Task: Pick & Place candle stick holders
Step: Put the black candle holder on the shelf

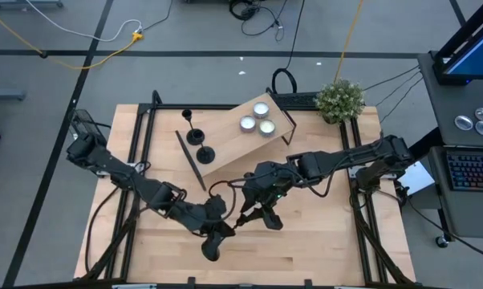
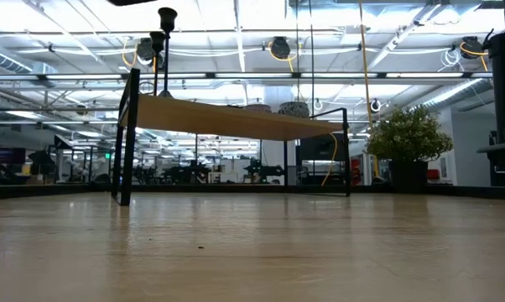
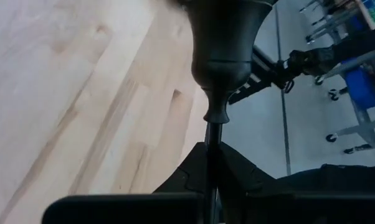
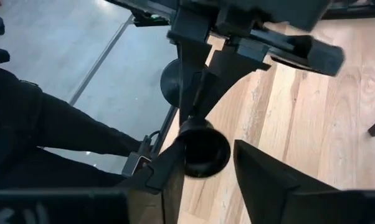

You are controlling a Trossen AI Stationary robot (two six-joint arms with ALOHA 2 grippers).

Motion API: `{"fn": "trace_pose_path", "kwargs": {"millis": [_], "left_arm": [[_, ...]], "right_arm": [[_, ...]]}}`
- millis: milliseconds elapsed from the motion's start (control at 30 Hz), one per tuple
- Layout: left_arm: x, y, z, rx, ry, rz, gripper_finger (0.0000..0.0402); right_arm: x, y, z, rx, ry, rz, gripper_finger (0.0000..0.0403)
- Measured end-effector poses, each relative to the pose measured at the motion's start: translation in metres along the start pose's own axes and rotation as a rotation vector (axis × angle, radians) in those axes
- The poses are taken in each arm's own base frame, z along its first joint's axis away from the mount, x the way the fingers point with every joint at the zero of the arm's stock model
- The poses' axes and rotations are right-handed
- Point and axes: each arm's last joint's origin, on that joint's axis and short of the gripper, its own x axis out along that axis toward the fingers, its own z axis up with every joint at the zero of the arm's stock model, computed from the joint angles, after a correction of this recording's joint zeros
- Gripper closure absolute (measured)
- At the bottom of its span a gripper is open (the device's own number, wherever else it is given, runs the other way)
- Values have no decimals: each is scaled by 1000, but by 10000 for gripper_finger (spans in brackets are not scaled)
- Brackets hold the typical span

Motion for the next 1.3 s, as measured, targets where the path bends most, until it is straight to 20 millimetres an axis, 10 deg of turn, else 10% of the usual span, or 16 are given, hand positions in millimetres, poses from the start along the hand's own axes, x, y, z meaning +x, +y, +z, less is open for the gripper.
{"fn": "trace_pose_path", "kwargs": {"millis": [367, 667, 1000, 1300], "left_arm": [[-18, -15, -20, -75, 14, 9, 387], [-73, -29, -3, 15, -235, 3, 388], [-150, -47, 49, 307, -509, 63, 388], [-210, -36, 114, 590, -653, 316, 388]], "right_arm": [[-26, 8, 6, -19, -43, 6, 277], [-40, 9, 1, -110, 5, -21, 277], [-16, -9, -42, -52, 143, -33, 290], [-9, -18, -55, -51, 138, 61, 393]]}}
